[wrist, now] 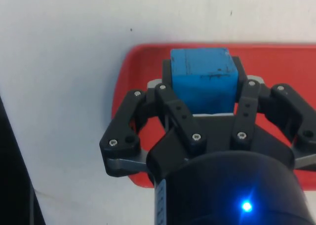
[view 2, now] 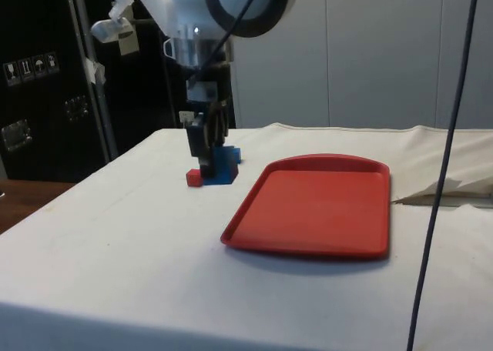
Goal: Pick up the largest block and place it onto the tray.
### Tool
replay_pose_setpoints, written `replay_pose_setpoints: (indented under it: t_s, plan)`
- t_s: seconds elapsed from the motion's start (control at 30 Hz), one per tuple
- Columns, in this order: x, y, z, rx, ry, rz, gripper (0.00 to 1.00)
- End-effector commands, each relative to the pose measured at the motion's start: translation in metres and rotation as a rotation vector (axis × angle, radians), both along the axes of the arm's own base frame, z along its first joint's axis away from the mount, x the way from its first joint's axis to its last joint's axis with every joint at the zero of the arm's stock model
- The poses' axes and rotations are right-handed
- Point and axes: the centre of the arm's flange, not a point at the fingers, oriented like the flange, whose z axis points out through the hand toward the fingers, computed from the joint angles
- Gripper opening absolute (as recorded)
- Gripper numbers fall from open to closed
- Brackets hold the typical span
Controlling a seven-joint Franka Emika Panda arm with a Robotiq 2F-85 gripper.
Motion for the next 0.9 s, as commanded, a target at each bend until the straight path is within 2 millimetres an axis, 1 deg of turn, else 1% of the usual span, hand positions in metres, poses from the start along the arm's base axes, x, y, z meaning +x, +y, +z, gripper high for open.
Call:
replay_pose_setpoints:
  t_s: [0.0,0.1,0.13,0.17,0.23,0.27,0.43,0.47,0.5,0.53,0.7,0.73,0.83,0.87]
  plan:
    - [-0.004,0.0,0.0,-0.011,-0.008,0.001,0.0]
    - [-0.012,-0.003,0.0,-0.011,-0.002,0.006,0.0]
    - [-0.012,-0.002,0.0,-0.002,0.009,0.009,0.0]
    - [-0.018,-0.005,0.0,-0.011,0.003,0.011,0.0]
    - [-0.021,-0.007,0.0,-0.01,0.004,0.012,0.0]
    - [-0.027,-0.009,-0.001,-0.009,0.008,0.018,0.0]
    - [-0.04,-0.016,-0.003,-0.005,0.012,0.028,0.0]
    - [-0.046,-0.019,-0.004,-0.002,0.014,0.033,0.0]
    - [-0.043,-0.017,-0.004,0.003,0.023,0.03,0.0]
    - [-0.048,-0.021,-0.004,-0.002,0.015,0.034,0.0]
    - [-0.061,-0.029,-0.01,0.003,0.023,0.047,0.0]
    - [-0.066,-0.033,-0.013,0.004,0.027,0.05,0.0]
    - [-0.069,-0.035,-0.016,0.006,0.036,0.052,0.0]
    - [-0.073,-0.039,-0.019,0.005,0.028,0.056,0.0]
